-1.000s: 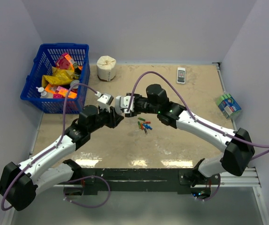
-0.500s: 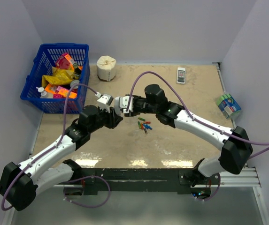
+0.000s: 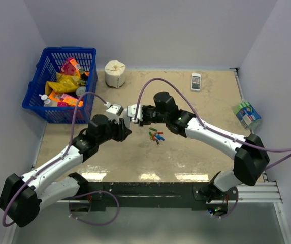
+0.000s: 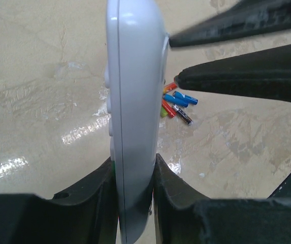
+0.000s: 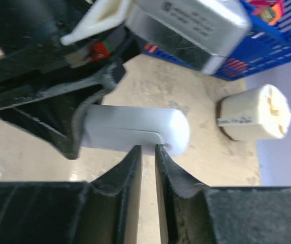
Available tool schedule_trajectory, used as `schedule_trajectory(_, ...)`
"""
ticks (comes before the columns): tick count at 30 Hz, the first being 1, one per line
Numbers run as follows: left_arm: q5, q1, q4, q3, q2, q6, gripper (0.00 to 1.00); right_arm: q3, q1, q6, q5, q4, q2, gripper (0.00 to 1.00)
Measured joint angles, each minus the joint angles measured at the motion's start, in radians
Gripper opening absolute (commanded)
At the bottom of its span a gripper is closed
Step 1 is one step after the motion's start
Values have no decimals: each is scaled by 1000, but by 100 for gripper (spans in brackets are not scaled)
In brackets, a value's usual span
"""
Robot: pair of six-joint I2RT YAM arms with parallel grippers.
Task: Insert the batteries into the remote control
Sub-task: Remove the battery cover from the remote control.
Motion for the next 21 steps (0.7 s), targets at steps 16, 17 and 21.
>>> schedule_trajectory(16,-66,3,-18,2,37,-1,0,-38,10,79,-37,27,72,41)
schedule_trajectory(17,-66,3,-20,2,37,-1,0,-51,10,86,-32,42,64,44)
schedule_trajectory(21,-66,5,-21,2,36,-2,0,-79,10,105,-3,83,38,62)
